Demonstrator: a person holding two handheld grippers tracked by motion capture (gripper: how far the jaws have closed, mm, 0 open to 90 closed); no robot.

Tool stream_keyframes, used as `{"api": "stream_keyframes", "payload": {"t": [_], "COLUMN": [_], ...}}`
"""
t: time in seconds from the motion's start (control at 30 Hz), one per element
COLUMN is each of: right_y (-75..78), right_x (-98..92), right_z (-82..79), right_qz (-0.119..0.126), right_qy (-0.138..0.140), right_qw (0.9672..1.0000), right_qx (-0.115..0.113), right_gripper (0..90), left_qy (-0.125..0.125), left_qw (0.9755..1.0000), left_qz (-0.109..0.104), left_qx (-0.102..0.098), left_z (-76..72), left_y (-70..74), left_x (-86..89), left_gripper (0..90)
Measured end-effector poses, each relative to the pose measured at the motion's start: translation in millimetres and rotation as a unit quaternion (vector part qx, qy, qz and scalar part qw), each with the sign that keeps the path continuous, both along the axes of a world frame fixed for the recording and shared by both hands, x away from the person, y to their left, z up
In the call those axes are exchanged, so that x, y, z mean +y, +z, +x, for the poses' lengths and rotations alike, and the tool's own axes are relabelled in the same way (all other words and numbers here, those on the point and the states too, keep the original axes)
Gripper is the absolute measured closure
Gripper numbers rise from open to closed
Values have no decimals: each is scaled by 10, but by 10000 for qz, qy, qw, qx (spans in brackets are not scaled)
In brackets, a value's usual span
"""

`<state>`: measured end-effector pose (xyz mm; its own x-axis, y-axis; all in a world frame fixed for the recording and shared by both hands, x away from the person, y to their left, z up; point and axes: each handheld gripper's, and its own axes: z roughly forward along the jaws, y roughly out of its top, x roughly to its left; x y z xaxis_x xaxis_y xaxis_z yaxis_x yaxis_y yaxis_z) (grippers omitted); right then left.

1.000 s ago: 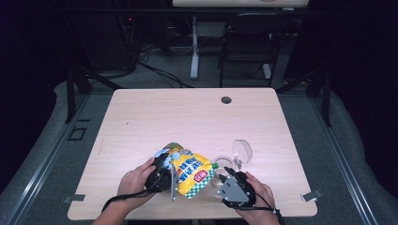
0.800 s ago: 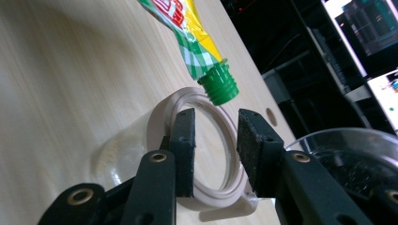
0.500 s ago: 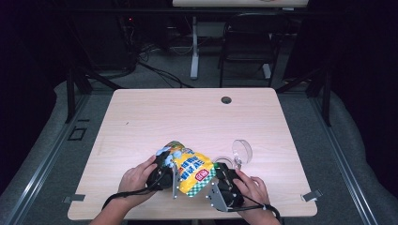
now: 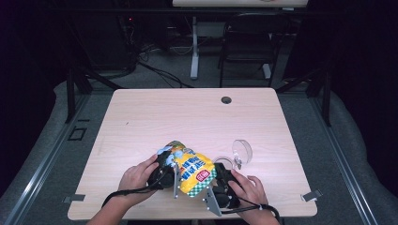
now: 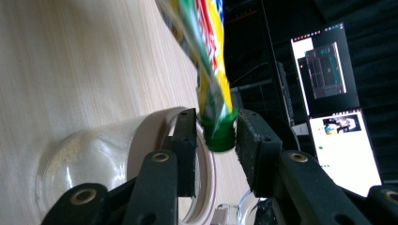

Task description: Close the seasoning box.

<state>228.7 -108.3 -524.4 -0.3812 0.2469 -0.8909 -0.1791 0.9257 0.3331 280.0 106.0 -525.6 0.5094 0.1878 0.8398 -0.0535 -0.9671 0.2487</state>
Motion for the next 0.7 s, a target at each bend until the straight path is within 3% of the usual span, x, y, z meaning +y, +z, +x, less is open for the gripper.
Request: {"api": "stream_keyframes", "payload": {"t": [0.2,0.47,0.7], "right_y": [-8,1,5], "right_x": [17,-15,-31], "right_z": [-6,-10,-7], "right_qz": [22,436,566], "right_qy": [-9,-29,-43], "right_qw": [10000,9988,9979], "right_qx": [77,218,327], "right_gripper": [711,714,716], "left_qy": [-27,-71,-84], "left_qw": [10000,9997,9992], "left_qz": [42,140,259], "left_qx": [-50,-161,-282], "left_z": [-7,-12,-21], "left_y": [3,39,63], "left_x": [-18,-25,-39], "left_gripper": [600,600,610]}}
